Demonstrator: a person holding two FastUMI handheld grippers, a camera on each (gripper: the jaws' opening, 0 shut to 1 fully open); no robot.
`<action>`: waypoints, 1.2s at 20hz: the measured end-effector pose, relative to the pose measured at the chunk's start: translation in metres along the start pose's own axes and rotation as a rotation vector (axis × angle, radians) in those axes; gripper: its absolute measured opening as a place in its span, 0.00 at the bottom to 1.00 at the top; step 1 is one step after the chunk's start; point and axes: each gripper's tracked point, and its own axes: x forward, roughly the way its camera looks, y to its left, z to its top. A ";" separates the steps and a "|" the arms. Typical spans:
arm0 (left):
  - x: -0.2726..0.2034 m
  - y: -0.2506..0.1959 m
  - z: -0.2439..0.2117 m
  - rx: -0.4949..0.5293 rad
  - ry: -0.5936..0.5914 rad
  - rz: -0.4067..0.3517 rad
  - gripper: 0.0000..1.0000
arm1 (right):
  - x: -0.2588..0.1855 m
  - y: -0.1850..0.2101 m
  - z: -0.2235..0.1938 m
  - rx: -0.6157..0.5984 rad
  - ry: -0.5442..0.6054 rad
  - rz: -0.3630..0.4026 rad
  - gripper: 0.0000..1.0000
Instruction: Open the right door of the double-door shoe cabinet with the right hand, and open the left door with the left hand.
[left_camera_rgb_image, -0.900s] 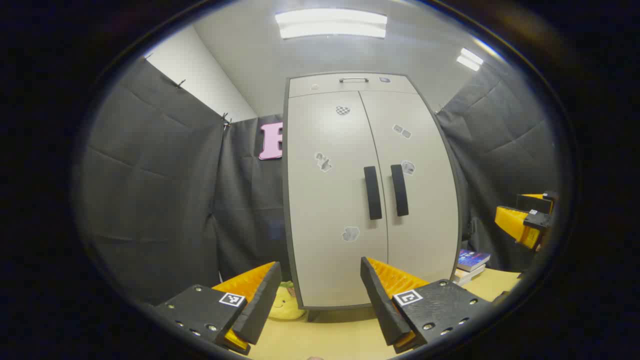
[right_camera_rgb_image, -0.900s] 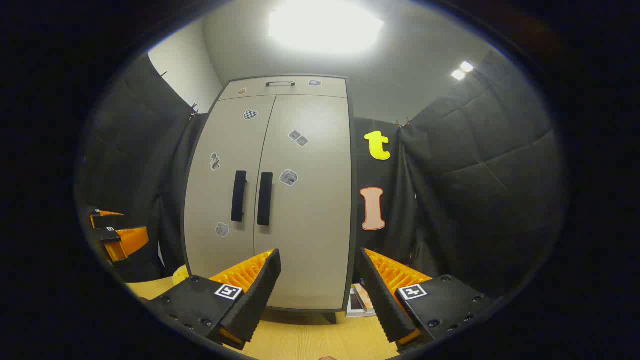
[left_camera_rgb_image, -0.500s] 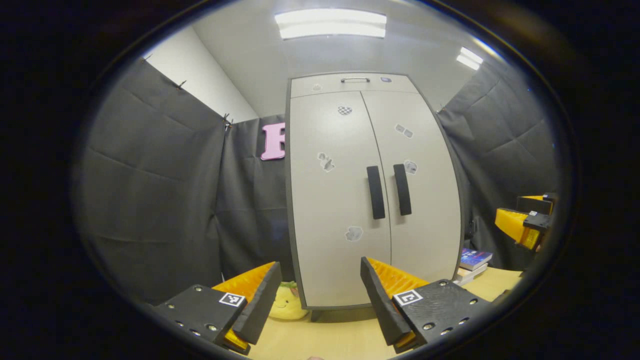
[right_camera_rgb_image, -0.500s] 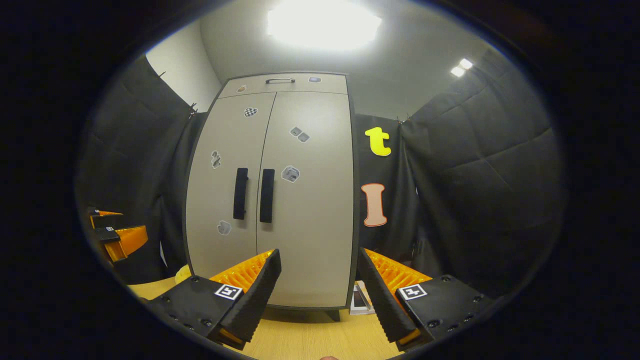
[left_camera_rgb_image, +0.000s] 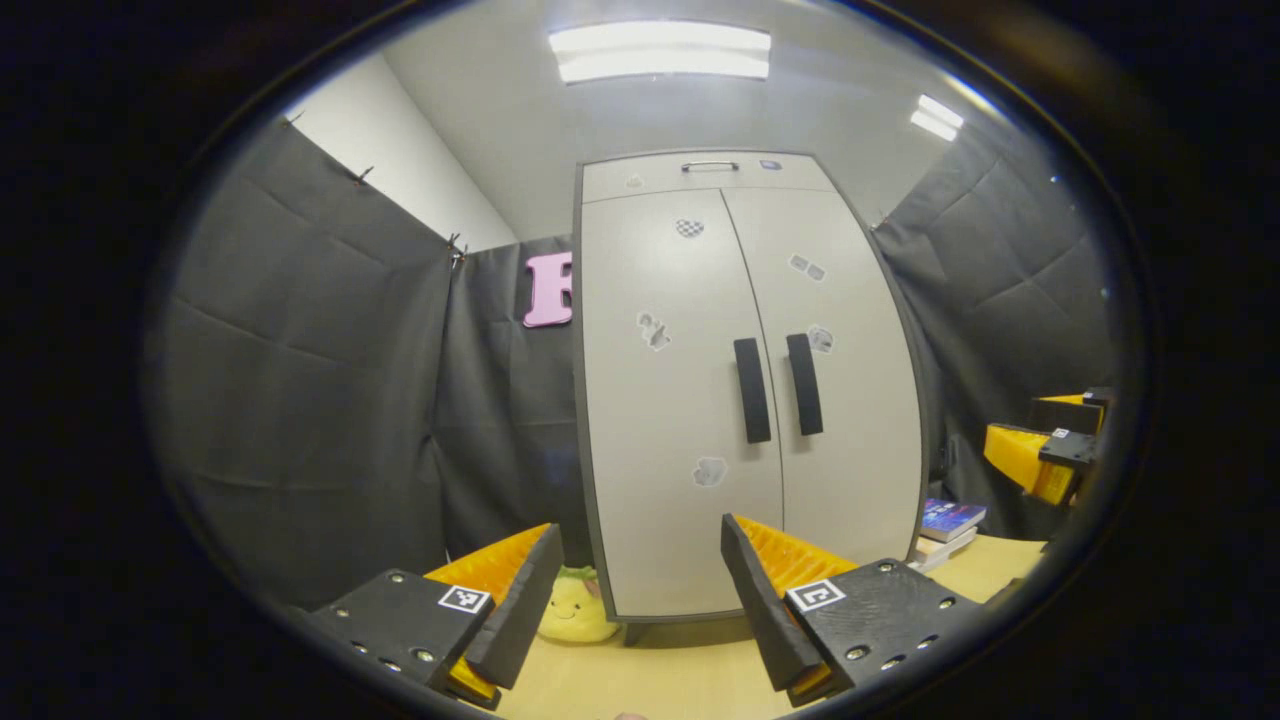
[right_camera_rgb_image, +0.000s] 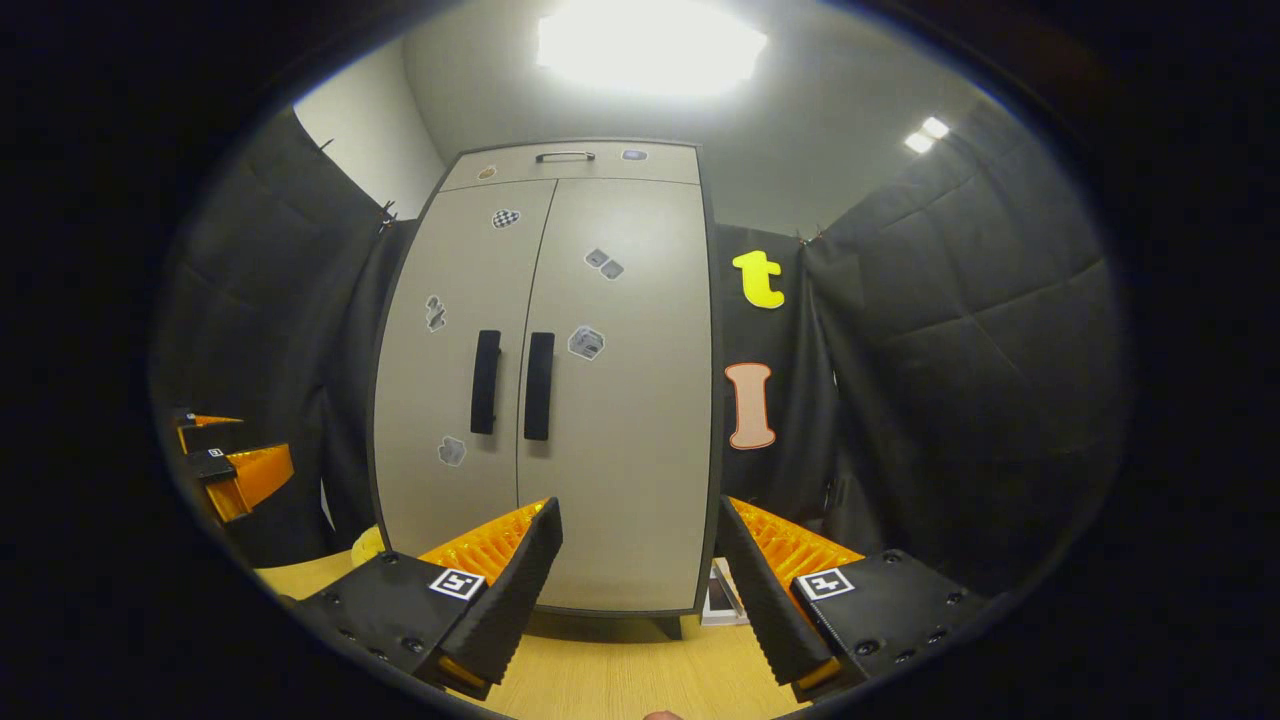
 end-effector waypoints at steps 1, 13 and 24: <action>0.000 -0.001 0.001 0.000 -0.002 -0.002 0.91 | 0.001 0.000 0.000 0.002 0.000 0.001 0.98; -0.006 0.011 -0.009 0.001 0.021 0.028 0.91 | 0.042 0.015 0.024 0.033 -0.012 0.041 0.97; -0.021 0.043 -0.015 0.014 0.041 0.109 0.91 | 0.114 0.043 0.045 0.066 0.013 0.117 0.97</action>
